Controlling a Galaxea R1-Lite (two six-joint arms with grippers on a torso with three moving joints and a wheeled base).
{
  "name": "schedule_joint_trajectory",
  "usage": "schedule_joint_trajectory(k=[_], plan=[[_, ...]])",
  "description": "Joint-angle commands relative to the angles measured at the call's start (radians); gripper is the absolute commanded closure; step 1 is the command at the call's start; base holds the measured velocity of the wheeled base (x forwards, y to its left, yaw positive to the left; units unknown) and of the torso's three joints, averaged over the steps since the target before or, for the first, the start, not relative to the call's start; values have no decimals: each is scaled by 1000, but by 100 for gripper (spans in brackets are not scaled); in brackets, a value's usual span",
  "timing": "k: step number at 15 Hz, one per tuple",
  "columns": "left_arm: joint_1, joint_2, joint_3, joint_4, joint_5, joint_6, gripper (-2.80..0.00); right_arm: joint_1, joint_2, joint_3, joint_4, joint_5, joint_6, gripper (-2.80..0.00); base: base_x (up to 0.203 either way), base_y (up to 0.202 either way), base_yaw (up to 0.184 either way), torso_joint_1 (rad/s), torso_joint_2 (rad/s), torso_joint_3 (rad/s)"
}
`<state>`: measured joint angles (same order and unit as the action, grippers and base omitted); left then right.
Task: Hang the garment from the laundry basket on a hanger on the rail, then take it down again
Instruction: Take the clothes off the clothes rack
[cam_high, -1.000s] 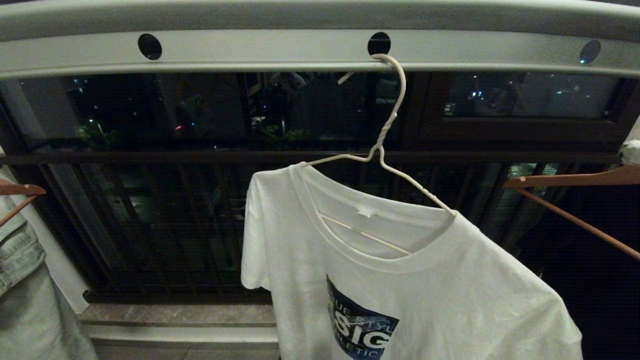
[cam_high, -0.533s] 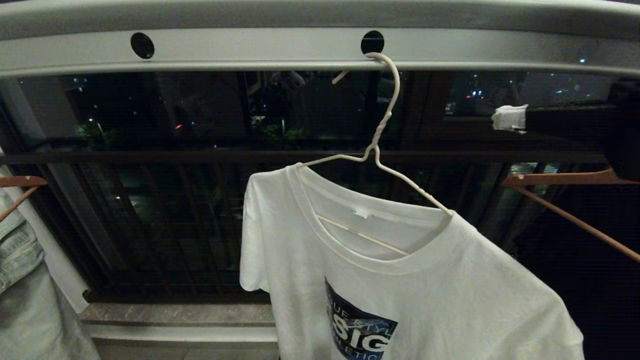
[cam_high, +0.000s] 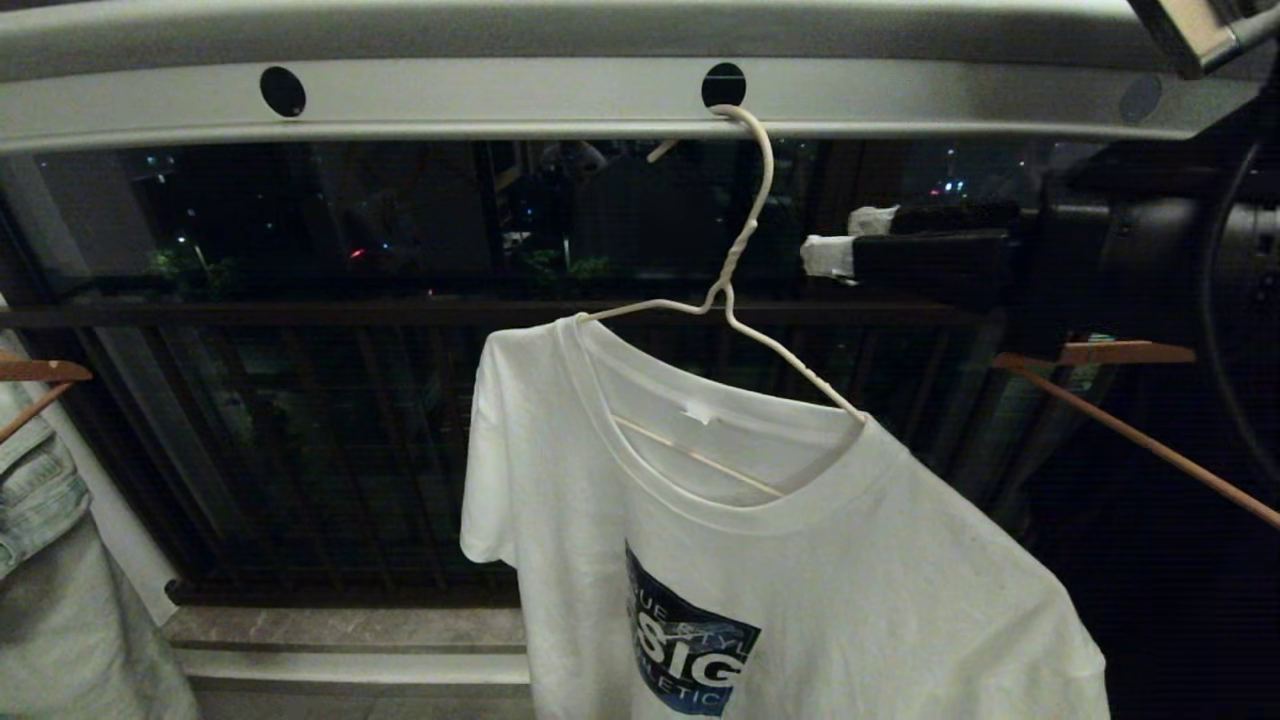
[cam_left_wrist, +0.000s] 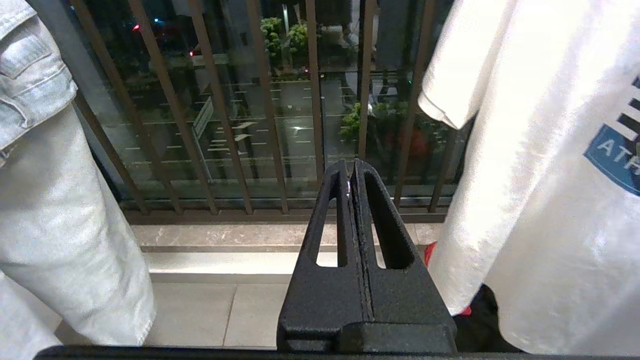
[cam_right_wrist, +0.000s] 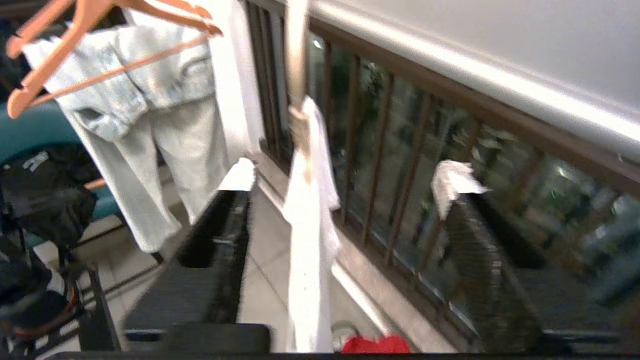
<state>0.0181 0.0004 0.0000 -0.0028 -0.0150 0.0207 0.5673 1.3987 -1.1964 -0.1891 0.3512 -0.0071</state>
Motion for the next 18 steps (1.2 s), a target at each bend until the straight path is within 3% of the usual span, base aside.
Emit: schedule_joint_trajectory(k=[1,11,18], plan=[[0,0,2,0,0,0,0,43,37,-1,-13,-2,-1,-280,0,0,0,0,0,0],[0,0,2,0,0,-1,0,86,203,-20,-209,-18,-5,-280,0,0,0,0,0,0],[0,0,2,0,0,-1,0,86,275,-74,-219,-38,-8,-280,0,0,0,0,0,0]])
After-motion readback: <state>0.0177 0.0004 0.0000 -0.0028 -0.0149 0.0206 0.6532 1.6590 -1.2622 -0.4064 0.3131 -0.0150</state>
